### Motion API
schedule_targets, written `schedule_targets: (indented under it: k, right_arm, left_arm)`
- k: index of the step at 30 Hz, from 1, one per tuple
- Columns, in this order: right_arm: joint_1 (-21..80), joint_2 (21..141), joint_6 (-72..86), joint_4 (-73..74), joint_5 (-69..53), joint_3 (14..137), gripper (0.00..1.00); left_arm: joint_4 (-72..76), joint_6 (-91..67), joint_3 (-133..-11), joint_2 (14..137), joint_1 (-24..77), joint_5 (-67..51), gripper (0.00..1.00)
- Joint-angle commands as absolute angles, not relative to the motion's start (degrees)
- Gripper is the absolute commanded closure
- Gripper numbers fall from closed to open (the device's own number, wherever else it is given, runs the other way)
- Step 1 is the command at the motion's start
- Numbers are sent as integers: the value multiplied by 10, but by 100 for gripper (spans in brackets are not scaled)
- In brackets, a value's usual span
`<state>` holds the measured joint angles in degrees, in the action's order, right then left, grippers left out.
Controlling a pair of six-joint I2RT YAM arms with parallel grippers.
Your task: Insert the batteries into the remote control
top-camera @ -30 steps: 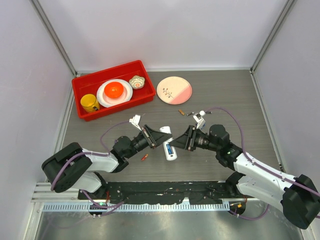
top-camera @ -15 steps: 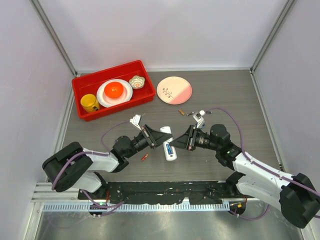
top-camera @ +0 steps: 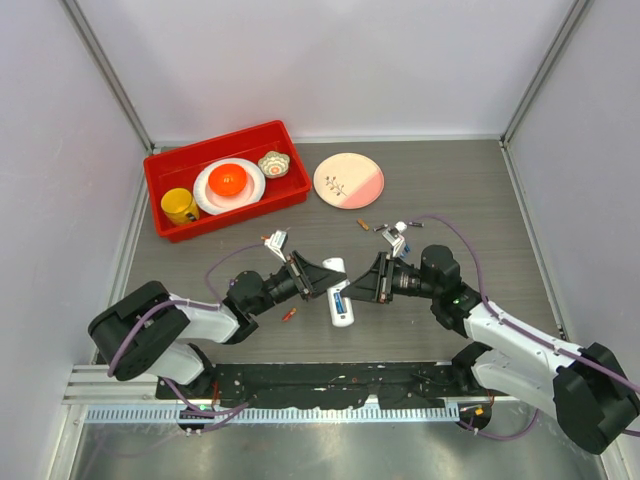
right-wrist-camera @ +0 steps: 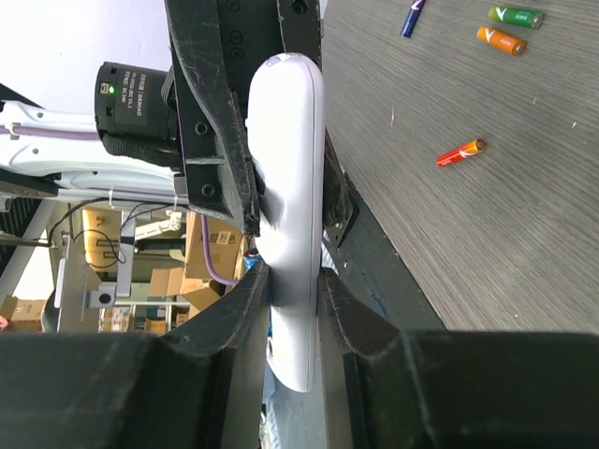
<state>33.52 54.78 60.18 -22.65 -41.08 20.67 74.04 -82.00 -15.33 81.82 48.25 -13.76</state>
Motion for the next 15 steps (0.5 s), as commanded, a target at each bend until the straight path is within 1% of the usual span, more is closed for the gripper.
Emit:
schedule_targets:
  k: [1,6,13,15]
  right_arm:
    - [327,549,593,-238,-435,235,99]
    - [323,548,583,-221,-444,241,99]
    - [319,551,572,-207,-456,243,99]
    - [318,552,570,-206,-460,244,99]
  left_arm:
    - [886,-819,-168,822,482,-179,70]
    - [886,-819,-165,822,479,-186,66]
    - [886,-820,-163,827,475,-200,66]
    - [886,-820,-161,828,475,-200,69]
